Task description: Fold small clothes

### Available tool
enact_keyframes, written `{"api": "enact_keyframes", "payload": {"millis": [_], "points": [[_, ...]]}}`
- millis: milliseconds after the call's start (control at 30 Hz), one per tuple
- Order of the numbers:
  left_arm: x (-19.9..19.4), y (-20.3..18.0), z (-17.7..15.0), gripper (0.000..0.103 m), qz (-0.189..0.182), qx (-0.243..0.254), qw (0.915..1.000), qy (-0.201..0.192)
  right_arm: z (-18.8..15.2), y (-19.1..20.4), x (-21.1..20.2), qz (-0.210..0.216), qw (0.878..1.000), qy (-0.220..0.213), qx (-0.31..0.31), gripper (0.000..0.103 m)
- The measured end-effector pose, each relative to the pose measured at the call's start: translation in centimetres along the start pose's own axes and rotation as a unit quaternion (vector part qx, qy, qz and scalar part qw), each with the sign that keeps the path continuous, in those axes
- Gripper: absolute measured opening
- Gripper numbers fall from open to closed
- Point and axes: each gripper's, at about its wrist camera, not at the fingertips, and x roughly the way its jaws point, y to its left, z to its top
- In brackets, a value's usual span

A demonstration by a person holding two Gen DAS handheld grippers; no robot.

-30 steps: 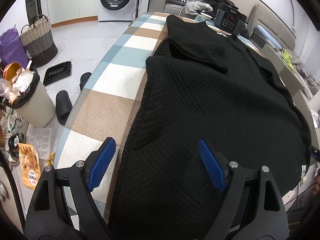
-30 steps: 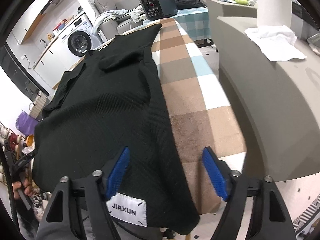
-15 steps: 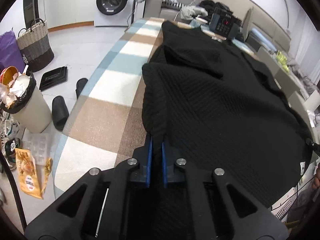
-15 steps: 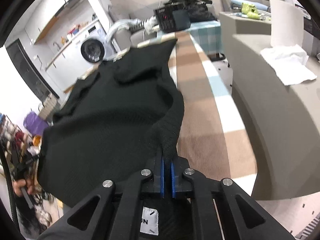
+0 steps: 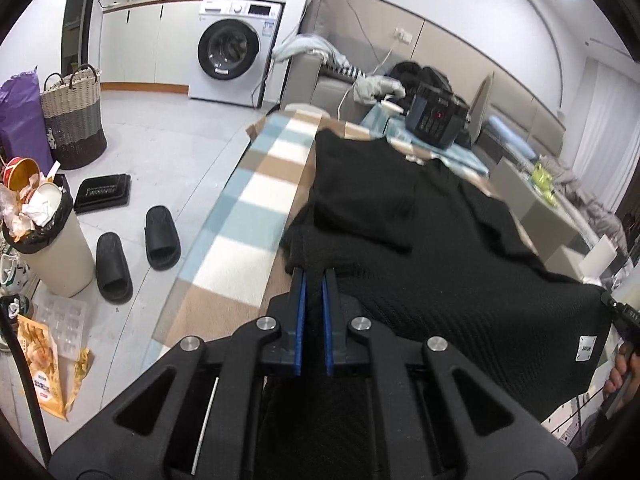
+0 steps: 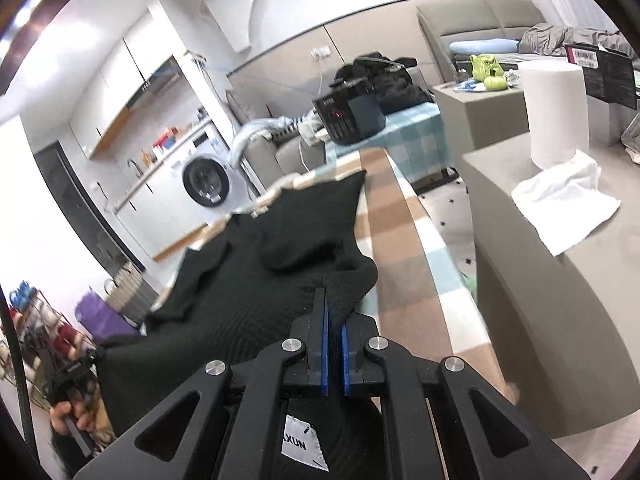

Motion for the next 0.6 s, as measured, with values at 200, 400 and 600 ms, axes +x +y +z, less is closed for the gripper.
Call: {"api": "enact_keyframes", "payload": {"millis": [200, 400, 600], "points": [[0.2, -0.1, 2.3, 0.005, -0.005, -0.005, 0.9998, -0.017, 1.6, 0.4, 0.7, 0.001, 1.0, -0.015, 0.02, 0.005], [6.1, -0.6, 4.3, 0.005, 0.016, -0.006, 0.9997, 0.015, 3.1, 0.3, 5.5, -0.03, 0.999, 0.015, 0.028, 0.005], [12.4, -0.2, 3.1, 0.017, 0.045, -0.005, 0.9954, 0.084, 3.6, -1.7, 9.7, -0.09, 0.993, 0.067, 0.038, 0.031]]}}
